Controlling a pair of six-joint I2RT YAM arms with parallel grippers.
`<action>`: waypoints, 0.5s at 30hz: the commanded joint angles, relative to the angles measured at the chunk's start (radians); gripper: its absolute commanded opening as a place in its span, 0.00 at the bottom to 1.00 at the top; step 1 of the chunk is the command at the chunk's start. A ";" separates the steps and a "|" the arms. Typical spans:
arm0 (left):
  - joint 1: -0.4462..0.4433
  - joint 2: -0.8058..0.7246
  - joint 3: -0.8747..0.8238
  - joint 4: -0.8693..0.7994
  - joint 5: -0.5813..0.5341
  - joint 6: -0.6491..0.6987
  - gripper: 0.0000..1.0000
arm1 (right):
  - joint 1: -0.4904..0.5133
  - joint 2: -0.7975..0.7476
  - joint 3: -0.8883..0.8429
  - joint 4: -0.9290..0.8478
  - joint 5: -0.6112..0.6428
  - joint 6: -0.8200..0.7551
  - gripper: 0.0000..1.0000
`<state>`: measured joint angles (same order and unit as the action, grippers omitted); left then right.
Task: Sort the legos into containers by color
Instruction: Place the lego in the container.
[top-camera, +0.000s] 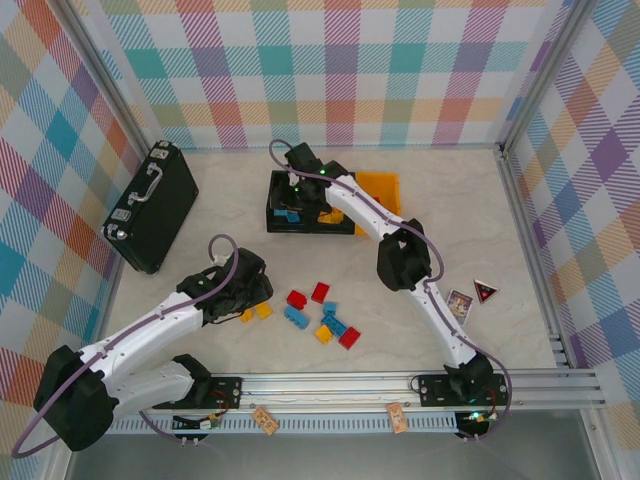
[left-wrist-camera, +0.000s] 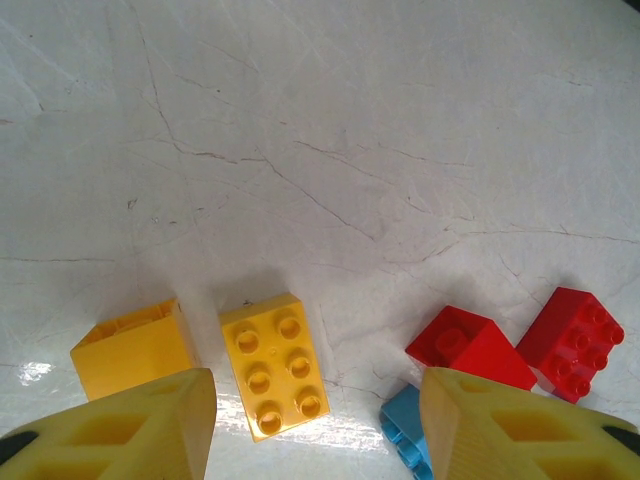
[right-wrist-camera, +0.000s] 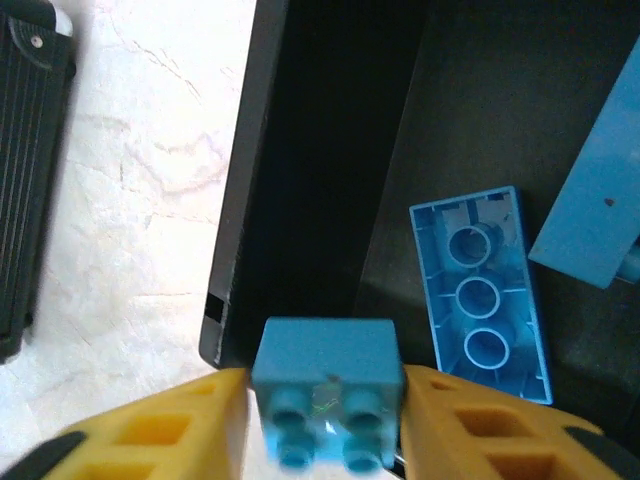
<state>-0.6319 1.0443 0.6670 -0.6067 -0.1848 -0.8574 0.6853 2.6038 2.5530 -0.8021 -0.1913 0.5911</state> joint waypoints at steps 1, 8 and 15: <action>0.008 -0.003 -0.013 -0.018 -0.001 -0.021 0.56 | -0.007 0.008 0.044 0.010 0.011 -0.001 0.50; 0.008 -0.004 0.000 -0.008 -0.006 -0.018 0.56 | -0.006 -0.059 0.031 -0.016 0.005 -0.035 0.50; 0.008 0.016 0.029 -0.036 -0.014 -0.026 0.56 | 0.002 -0.330 -0.287 0.088 -0.004 -0.101 0.49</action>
<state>-0.6319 1.0519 0.6666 -0.6083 -0.1852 -0.8700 0.6819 2.4443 2.3478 -0.7799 -0.1921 0.5400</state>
